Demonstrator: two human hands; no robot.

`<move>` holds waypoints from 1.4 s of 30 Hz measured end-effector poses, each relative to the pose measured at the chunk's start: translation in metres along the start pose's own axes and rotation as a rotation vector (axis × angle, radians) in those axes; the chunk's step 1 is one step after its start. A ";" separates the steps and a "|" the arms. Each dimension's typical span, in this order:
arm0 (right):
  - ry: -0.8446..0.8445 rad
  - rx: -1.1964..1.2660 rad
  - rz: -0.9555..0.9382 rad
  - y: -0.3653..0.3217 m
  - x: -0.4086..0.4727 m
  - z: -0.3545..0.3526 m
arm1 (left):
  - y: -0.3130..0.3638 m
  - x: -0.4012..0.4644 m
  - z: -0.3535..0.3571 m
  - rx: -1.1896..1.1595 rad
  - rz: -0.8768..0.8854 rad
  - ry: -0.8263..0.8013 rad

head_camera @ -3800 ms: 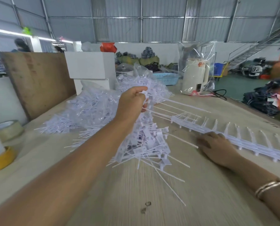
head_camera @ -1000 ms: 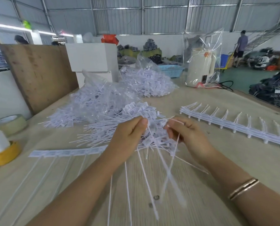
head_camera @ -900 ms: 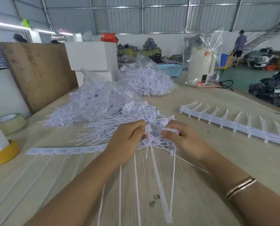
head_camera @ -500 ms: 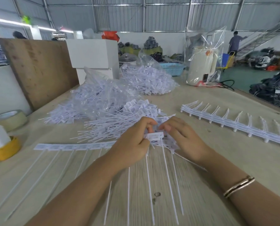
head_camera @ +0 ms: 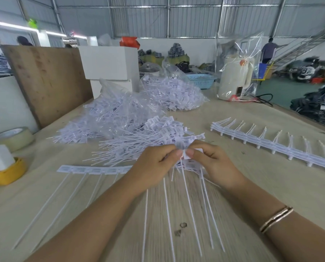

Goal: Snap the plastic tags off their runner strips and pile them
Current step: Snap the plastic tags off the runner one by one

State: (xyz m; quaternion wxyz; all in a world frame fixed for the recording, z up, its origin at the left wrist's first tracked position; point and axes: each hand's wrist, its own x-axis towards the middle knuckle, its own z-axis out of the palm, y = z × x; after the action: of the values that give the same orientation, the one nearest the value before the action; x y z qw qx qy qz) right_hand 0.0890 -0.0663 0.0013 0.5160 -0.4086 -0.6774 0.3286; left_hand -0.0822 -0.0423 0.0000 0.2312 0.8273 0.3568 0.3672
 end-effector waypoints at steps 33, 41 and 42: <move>-0.084 -0.171 -0.009 0.014 -0.002 0.000 | -0.004 -0.002 -0.009 0.058 -0.027 -0.034; 0.134 0.090 -0.064 0.007 -0.001 0.007 | 0.016 0.003 0.006 -0.148 -0.035 0.159; 0.147 0.148 -0.056 0.006 -0.002 0.007 | 0.017 0.003 0.009 -0.184 -0.044 0.169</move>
State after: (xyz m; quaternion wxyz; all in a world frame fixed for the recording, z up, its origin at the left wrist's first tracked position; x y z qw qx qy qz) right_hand 0.0833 -0.0650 -0.0068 0.6019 -0.3732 -0.6228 0.3324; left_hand -0.0671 -0.0523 0.0068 0.2834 0.7606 0.3578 0.4616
